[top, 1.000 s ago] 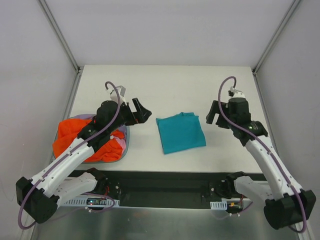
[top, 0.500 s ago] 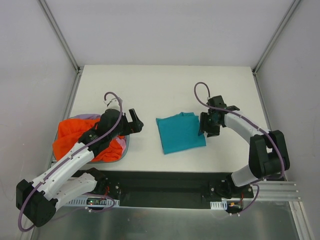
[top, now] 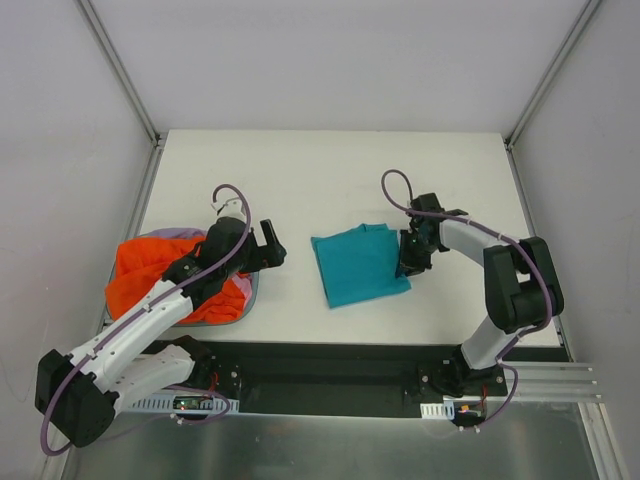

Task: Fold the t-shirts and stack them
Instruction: Put the neatly folded tshirt into the corner of the board with the right arm

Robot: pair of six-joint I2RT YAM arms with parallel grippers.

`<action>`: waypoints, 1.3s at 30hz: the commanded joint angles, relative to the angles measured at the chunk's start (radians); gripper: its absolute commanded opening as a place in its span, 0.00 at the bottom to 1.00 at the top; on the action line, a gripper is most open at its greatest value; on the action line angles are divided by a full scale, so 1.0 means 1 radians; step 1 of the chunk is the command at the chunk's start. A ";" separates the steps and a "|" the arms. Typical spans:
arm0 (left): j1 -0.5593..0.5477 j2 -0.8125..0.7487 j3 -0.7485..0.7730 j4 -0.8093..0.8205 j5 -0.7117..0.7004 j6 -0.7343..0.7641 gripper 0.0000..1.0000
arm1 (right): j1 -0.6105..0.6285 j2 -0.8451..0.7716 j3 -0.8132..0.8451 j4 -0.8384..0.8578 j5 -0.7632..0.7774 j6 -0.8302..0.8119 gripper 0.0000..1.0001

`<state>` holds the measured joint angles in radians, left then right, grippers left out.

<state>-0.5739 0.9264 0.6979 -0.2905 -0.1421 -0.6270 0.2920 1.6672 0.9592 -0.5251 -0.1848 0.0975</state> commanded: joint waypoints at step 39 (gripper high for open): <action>0.043 0.161 0.109 0.024 0.013 0.153 0.99 | -0.418 0.357 0.716 -0.334 0.419 -0.090 0.01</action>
<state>-0.5476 1.0676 0.7692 -0.2882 -0.1642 -0.5266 -0.0769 1.9530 1.5494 -0.7906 0.1463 0.0319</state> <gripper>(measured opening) 0.993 0.041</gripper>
